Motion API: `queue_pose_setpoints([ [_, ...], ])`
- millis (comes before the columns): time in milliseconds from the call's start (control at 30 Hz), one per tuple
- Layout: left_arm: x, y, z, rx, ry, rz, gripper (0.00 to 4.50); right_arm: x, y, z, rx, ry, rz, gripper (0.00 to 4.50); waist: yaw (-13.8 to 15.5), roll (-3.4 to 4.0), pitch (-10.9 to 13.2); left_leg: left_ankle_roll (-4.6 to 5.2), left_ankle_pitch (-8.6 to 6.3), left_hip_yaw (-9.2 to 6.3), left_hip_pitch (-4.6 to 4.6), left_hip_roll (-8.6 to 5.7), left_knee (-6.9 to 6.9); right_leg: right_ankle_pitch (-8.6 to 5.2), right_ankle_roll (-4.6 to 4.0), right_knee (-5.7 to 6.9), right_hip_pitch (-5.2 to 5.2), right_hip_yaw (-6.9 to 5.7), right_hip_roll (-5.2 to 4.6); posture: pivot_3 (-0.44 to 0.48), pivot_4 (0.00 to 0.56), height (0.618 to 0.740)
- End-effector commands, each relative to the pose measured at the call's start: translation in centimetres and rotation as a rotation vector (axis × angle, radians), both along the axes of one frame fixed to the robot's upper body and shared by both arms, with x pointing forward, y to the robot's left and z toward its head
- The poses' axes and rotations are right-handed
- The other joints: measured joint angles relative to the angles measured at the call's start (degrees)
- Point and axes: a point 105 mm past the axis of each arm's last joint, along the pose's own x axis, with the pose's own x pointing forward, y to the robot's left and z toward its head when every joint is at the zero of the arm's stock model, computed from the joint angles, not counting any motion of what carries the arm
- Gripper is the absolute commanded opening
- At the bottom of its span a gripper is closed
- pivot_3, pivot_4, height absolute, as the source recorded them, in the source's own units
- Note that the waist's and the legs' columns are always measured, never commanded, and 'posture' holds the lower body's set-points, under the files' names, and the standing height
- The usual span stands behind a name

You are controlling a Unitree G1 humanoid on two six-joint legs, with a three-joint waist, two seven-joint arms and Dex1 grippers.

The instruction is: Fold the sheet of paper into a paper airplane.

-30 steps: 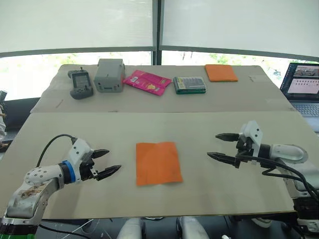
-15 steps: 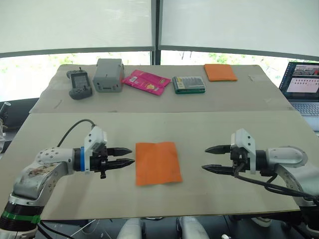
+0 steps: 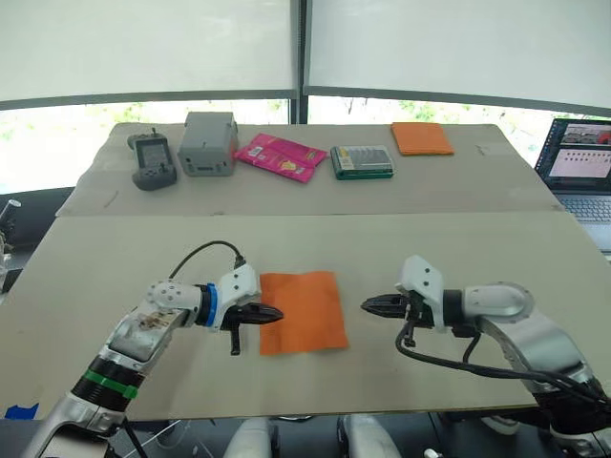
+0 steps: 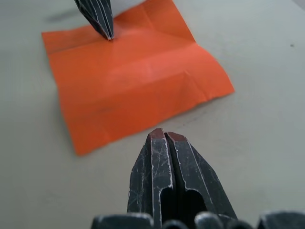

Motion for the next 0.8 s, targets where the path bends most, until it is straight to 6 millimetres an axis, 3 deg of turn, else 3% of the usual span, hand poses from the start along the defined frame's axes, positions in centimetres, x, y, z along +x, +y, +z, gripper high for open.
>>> queue_pose_setpoints([
  [33,0.0,-0.2,-1.3,0.035,0.006,0.010,0.00,1.6,0.4,0.5,-0.041,-0.095,-0.010,0.05,0.04,0.01,0.00,0.00,0.00,0.00,0.03,-0.01,0.00,0.00,0.01,0.01,0.03,0.01,-0.04,0.000,0.150,0.740],
  [200,-0.8,-1.3,-2.4,0.037,0.029,0.003,0.00,3.5,0.6,-0.1,-0.119,-0.135,0.007,0.05,0.46,0.02,-0.01,0.02,0.01,0.01,0.07,-0.03,0.08,0.04,0.07,0.01,0.11,0.01,-0.07,0.000,0.150,0.740],
  [467,-1.3,-1.6,-2.9,0.044,0.041,0.010,0.00,4.3,2.7,-1.4,-0.094,-0.106,0.099,0.05,0.56,0.03,-0.02,0.02,0.01,0.00,0.08,-0.02,0.08,0.05,0.07,0.03,0.12,0.01,-0.06,0.000,0.150,0.740],
  [633,-1.4,-1.5,-3.0,0.049,0.041,0.021,0.00,4.0,3.7,-0.2,0.021,-0.096,0.139,0.05,0.55,0.04,-0.02,0.02,0.01,0.00,0.14,-0.01,0.08,0.05,0.07,0.05,0.15,0.01,-0.05,0.000,0.150,0.740],
  [800,-1.5,-1.5,-2.8,0.059,0.031,0.013,0.00,3.3,5.0,2.6,0.209,-0.070,0.193,0.05,0.45,0.04,-0.03,0.02,0.01,-0.01,0.17,-0.01,0.08,0.05,0.07,0.05,0.18,0.01,-0.06,0.000,0.150,0.740],
])
